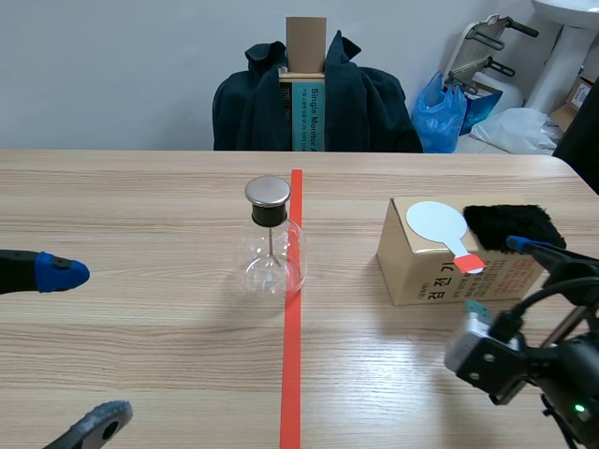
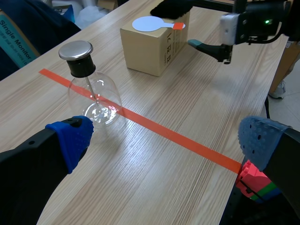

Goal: Do the electroscope experiment.
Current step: 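Return to the home posture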

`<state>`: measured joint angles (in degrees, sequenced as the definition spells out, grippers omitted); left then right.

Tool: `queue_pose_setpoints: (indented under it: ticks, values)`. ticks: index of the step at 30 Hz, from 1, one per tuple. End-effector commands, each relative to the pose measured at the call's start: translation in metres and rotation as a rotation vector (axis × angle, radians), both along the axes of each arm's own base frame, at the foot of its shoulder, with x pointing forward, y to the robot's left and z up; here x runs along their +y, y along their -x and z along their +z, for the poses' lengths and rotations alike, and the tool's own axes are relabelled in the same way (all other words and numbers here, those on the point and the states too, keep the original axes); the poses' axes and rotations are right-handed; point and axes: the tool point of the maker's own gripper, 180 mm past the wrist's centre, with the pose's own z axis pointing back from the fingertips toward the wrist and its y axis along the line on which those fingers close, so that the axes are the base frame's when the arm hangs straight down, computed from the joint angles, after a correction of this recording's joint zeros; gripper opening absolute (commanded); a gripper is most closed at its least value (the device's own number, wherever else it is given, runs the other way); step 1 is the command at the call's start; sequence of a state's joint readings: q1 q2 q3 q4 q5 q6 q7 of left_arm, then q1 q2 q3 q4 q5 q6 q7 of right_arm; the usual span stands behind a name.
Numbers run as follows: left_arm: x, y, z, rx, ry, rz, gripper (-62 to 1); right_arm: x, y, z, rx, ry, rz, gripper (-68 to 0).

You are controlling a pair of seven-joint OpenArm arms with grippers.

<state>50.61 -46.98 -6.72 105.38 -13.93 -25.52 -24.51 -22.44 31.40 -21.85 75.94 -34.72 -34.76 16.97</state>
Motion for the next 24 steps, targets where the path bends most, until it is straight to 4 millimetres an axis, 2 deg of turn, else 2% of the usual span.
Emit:
queue_pose_setpoints:
  ticks: [1, 4, 9, 14, 16, 20, 24]
  values:
    - [-0.002, -0.002, 0.006, -0.015, 0.029, 0.006, 1.4, -0.005, -0.008, 0.031, -0.065, -0.041, 0.022, -16.1]
    - [-0.002, -0.002, 0.006, -0.015, 0.029, 0.006, 1.4, -0.013, -0.009, 0.060, -0.073, -0.174, 0.018, -16.1]
    - [-0.002, -0.002, 0.006, -0.015, 0.029, 0.007, 1.4, -0.017, -0.022, 0.112, -0.083, -0.393, -0.002, -16.1]
    - [-0.002, -0.002, 0.006, -0.015, 0.029, 0.007, 1.4, -0.002, -0.034, 0.165, -0.110, -0.554, 0.035, -16.1]
    - [-0.002, -0.002, 0.006, -0.015, 0.029, 0.007, 1.4, 0.007, -0.039, 0.181, -0.106, -0.586, 0.052, -16.1]
    - [-0.002, -0.002, 0.006, -0.015, 0.029, 0.007, 1.4, 0.029, -0.044, 0.192, -0.035, -0.598, 0.104, -16.1]
    - [-0.002, -0.002, 0.006, -0.016, 0.029, 0.007, 1.4, 0.054, -0.038, 0.184, 0.072, -0.569, 0.196, -16.3]
